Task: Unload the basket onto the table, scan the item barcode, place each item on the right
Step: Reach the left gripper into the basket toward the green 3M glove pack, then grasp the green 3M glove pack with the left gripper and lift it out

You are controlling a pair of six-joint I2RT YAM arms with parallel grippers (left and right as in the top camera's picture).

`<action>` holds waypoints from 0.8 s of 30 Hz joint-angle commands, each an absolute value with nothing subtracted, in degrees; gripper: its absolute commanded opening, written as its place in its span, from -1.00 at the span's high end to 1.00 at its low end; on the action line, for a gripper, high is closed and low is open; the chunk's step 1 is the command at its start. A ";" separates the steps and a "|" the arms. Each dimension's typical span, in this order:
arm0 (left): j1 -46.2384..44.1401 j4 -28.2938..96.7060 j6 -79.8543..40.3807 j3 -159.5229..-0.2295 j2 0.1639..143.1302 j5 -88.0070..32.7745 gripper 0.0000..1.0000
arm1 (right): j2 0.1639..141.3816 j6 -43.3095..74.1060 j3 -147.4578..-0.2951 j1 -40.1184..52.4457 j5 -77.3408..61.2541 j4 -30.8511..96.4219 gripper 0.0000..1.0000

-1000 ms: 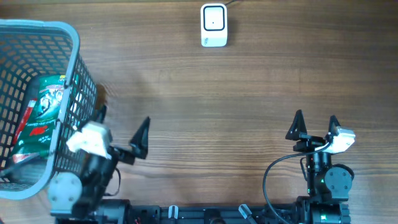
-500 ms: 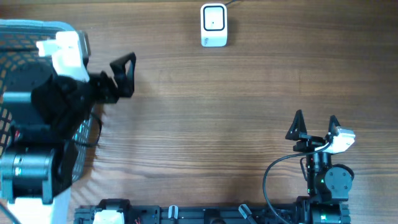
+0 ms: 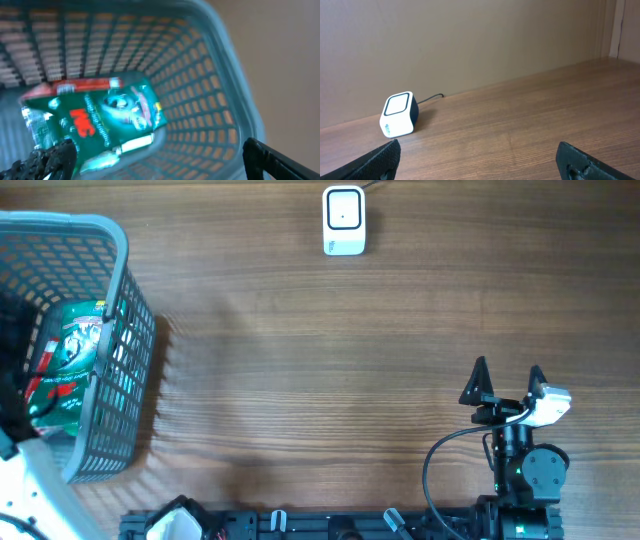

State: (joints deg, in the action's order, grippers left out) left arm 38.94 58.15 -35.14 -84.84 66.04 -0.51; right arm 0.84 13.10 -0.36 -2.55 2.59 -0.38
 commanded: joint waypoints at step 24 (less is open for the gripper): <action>57.30 62.85 -36.27 -73.82 92.38 -10.55 -1.00 | 0.43 12.14 -0.30 -2.31 2.09 -0.58 -0.99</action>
